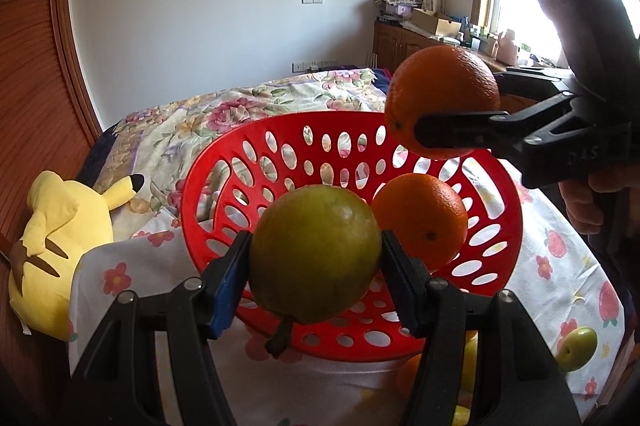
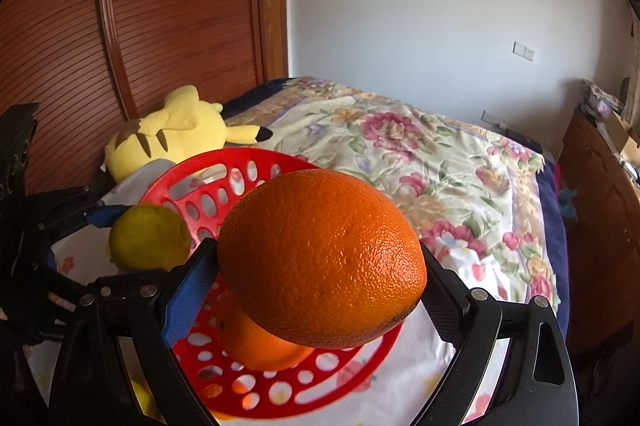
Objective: Organize fruits
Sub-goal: 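Lift the pomelo with the left tool toward the basket while the right tool carries the orange there, then release the pomelo into the basket with the left tool while the right tool releases the orange, then move the left tool to a yellow lemon while the right tool approaches a green apple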
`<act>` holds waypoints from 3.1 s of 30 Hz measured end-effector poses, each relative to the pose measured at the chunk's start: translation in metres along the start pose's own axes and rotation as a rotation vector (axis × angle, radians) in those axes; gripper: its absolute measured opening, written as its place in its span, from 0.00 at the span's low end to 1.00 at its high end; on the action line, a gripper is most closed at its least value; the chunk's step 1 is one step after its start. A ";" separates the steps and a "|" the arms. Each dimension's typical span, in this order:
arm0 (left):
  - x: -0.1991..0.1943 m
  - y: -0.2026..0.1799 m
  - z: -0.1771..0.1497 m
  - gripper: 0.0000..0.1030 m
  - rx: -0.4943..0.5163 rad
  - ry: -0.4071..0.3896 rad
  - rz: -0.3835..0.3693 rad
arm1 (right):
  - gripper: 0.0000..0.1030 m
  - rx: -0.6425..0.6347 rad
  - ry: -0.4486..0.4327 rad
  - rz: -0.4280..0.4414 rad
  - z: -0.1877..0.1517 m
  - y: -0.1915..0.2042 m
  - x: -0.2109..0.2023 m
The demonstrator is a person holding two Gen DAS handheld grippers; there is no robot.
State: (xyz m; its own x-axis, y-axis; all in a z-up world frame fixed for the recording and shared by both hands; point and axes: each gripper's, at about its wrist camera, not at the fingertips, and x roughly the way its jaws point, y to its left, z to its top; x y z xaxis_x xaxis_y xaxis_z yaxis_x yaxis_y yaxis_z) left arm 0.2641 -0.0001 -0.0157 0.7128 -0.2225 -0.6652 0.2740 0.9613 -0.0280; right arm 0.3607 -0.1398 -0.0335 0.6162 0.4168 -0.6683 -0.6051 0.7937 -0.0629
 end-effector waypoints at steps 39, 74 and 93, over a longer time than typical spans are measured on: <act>-0.004 0.005 0.001 0.60 -0.056 -0.007 -0.023 | 0.93 -0.001 0.241 0.038 0.022 0.004 0.082; -0.088 -0.026 -0.053 0.61 -0.044 -0.078 0.000 | 0.92 0.133 0.035 -0.049 -0.029 0.024 -0.032; -0.098 -0.061 -0.100 0.63 -0.042 -0.056 -0.005 | 0.92 0.183 -0.054 -0.130 -0.111 0.038 -0.122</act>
State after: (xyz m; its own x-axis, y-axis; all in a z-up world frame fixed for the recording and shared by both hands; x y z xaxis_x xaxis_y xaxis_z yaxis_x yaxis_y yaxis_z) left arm 0.1129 -0.0202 -0.0239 0.7468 -0.2347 -0.6223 0.2506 0.9660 -0.0635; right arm 0.2068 -0.2101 -0.0370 0.7121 0.3253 -0.6222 -0.4207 0.9072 -0.0072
